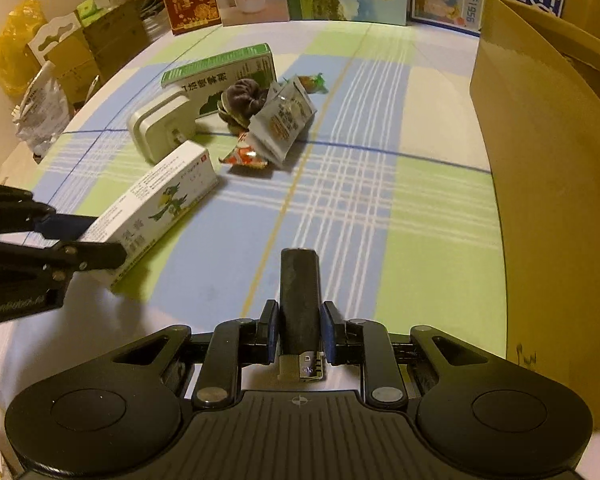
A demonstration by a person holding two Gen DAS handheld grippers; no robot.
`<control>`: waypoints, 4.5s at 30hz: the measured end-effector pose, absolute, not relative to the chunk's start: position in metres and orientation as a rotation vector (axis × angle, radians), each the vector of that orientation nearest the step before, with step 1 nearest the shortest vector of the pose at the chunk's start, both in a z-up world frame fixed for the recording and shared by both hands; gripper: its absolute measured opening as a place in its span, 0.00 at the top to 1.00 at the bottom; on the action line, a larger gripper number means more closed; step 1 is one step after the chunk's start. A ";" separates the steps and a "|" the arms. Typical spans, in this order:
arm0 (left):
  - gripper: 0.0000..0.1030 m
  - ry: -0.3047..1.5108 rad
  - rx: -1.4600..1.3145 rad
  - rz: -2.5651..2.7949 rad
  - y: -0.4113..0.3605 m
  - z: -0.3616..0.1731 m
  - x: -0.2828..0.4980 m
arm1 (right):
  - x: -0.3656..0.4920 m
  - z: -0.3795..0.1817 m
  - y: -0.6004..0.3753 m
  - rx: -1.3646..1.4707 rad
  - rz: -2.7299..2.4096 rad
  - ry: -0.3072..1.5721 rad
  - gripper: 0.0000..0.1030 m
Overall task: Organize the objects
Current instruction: 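Grasp the white medicine box with the left gripper while the right gripper holds the USB stick, then carry medicine box and USB stick into the cardboard box and release both, then move both tools back over the remaining items on the table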
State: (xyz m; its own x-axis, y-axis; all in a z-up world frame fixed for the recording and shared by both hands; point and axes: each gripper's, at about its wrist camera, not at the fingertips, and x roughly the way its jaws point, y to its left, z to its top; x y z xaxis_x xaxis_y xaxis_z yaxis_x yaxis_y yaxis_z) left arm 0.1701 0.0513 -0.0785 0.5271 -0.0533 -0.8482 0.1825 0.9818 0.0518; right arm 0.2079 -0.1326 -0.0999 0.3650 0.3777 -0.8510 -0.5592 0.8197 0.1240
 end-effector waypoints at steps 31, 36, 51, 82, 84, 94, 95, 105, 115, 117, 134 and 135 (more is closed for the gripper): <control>0.79 1.013 0.083 -0.119 0.052 -0.100 0.210 | 0.207 -0.104 -0.116 -0.289 0.606 0.971 0.82; 0.79 1.012 0.080 -0.110 0.050 -0.097 0.211 | 0.209 -0.102 -0.119 -0.265 0.598 0.974 0.82; 0.79 0.946 0.044 -0.101 0.040 -0.062 0.206 | 0.216 -0.074 -0.131 -0.168 0.573 0.916 0.82; 0.79 0.649 -0.123 -0.343 -0.144 0.063 0.248 | 0.240 0.045 -0.311 -0.067 0.231 0.645 0.82; 0.79 0.652 -0.119 -0.362 -0.158 0.062 0.251 | 0.239 0.045 -0.324 -0.060 0.215 0.652 0.82; 0.67 0.714 -0.053 -0.364 -0.189 0.032 0.265 | 0.242 0.030 -0.368 0.010 0.178 0.704 0.82; 0.67 0.711 -0.047 -0.356 -0.186 0.033 0.263 | 0.242 0.030 -0.369 0.012 0.180 0.704 0.82; 0.66 0.678 -0.069 -0.313 -0.158 0.042 0.258 | 0.249 0.028 -0.358 0.061 0.227 0.719 0.81; 0.34 0.656 -0.056 -0.259 -0.125 0.047 0.245 | 0.244 0.041 -0.352 0.101 0.243 0.651 0.26; 0.29 0.656 -0.041 -0.248 -0.117 0.047 0.241 | 0.241 0.045 -0.350 0.094 0.244 0.646 0.23; 0.03 0.637 -0.035 -0.057 0.005 0.049 0.204 | 0.212 0.093 -0.271 0.076 0.386 0.515 0.02; 0.01 0.638 -0.032 -0.037 0.014 0.048 0.201 | 0.210 0.096 -0.263 0.079 0.403 0.507 0.02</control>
